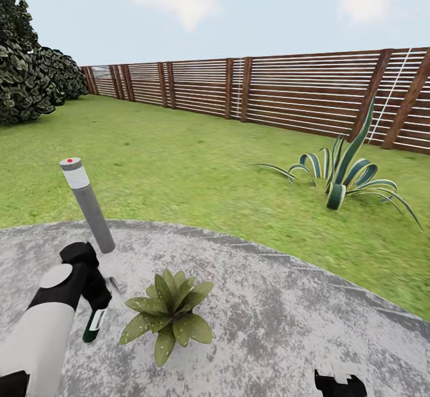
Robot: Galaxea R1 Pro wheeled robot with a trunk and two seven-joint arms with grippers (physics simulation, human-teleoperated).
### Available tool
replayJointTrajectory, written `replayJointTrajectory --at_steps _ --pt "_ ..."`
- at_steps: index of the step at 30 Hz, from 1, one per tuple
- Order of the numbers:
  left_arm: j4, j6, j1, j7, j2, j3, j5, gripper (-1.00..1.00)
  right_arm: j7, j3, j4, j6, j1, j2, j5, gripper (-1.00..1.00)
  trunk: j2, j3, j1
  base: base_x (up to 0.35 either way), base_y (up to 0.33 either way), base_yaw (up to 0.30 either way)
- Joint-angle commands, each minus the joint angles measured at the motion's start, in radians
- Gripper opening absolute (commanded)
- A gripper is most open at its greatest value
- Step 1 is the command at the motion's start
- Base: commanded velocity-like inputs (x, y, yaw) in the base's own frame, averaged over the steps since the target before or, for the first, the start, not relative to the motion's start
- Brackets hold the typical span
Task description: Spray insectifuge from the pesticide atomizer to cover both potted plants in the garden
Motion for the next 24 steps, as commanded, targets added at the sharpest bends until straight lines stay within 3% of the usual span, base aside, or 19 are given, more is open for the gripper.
replayJointTrajectory --at_steps 1,3,4,6,9,15,24 --pt "-0.001 0.010 -0.009 -0.008 -0.002 -0.002 -0.015 -1.00 -0.003 -0.007 0.002 -0.005 -0.001 0.000 0.011 1.00 0.000 -0.001 0.000 0.000 0.000 0.000" --pt "-0.002 0.010 -0.029 -0.008 -0.002 -0.025 -0.027 -1.00 -0.002 -0.007 0.004 -0.005 -0.001 -0.001 0.012 1.00 0.000 -0.001 0.000 0.000 0.000 0.000" --pt "-0.002 0.011 -0.038 -0.008 -0.002 -0.066 -0.033 -1.00 -0.001 -0.007 0.005 -0.004 -0.001 -0.002 0.013 1.00 0.000 -0.001 0.000 0.000 0.000 0.000" --pt "-0.002 0.012 -0.041 -0.008 -0.006 -0.113 -0.036 -1.00 -0.001 -0.007 0.010 -0.004 0.000 -0.002 0.013 1.00 0.000 -0.001 0.000 0.000 0.000 0.000" --pt "-0.001 0.015 -0.037 -0.008 -0.011 -0.160 -0.036 -1.00 -0.001 -0.007 0.015 -0.004 0.000 -0.002 0.013 1.00 0.000 -0.001 0.000 0.000 0.000 0.000" --pt "0.011 0.017 -0.034 -0.008 -0.014 -0.168 -0.034 -1.00 -0.003 -0.008 0.014 -0.005 0.000 0.001 0.007 1.00 0.000 -0.001 0.000 0.066 0.089 -0.024" --pt "0.013 0.018 -0.028 -0.008 -0.016 -0.168 -0.032 -1.00 -0.003 -0.008 0.014 -0.004 0.000 0.001 0.008 1.00 0.000 0.004 0.000 0.212 0.255 -0.255"
